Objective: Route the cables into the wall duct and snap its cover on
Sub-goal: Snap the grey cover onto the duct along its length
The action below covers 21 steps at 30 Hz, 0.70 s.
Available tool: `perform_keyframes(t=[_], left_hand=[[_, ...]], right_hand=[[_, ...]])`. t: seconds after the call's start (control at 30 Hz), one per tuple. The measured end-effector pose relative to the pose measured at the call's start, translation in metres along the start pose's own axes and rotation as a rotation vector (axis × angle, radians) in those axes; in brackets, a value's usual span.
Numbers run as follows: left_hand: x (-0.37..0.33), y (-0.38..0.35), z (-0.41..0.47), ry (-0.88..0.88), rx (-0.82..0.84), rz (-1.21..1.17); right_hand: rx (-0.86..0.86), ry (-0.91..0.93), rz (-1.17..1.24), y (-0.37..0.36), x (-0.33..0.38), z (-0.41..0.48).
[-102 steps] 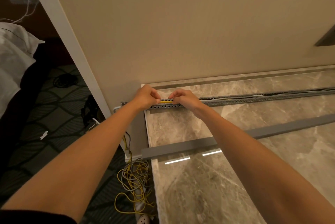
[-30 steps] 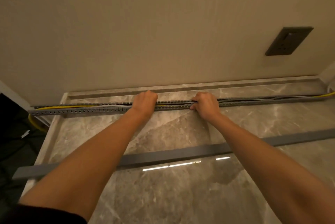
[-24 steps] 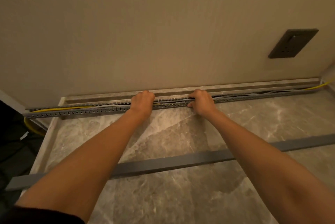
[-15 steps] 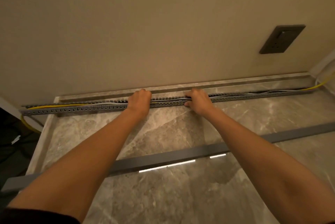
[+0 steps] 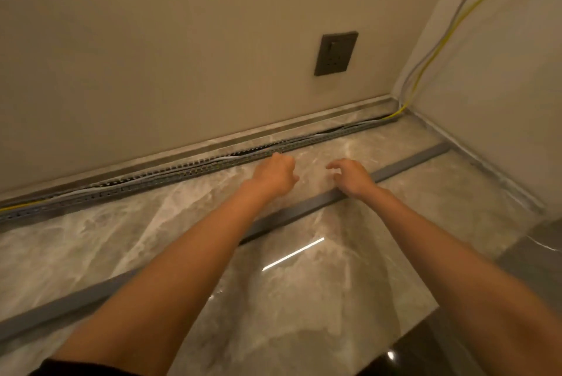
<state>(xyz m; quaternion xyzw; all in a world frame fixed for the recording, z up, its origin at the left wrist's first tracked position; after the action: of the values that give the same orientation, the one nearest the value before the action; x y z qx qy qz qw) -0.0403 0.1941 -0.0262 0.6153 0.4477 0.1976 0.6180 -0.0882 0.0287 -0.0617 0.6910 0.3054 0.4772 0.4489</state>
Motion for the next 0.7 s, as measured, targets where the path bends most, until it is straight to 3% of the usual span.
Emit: perform_keyframes(t=[0.17, 0.33, 0.6, 0.7], left_hand=[[-0.072, -0.057, 0.019, -0.068, 0.104, -0.006], [-0.117, -0.08, 0.045, -0.002, 0.058, 0.059], [-0.119, -0.062, 0.057, 0.113, 0.117, 0.102], [-0.111, -0.05, 0.056, 0.155, 0.082, 0.158]], right_hand=[[0.038, 0.061, 0.052, 0.009, -0.067, -0.008], [0.09, 0.189, -0.026, 0.036, -0.131, 0.016], [0.15, 0.291, -0.172, 0.067, -0.173, 0.044], [0.055, 0.328, -0.274, 0.078, -0.17, 0.055]])
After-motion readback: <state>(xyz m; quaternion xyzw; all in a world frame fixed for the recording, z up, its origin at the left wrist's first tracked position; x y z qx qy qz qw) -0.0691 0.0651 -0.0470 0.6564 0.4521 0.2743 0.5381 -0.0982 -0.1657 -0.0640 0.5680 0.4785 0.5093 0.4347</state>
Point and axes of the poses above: each hand's wrist, its own z-axis towards the middle knuckle, its own y-axis out of the back of the hand, x = y × z, the point moved 1 cm from there along z, towards the middle knuckle, and after that the axes turned 1 degree about y, right-handed, at the moved point
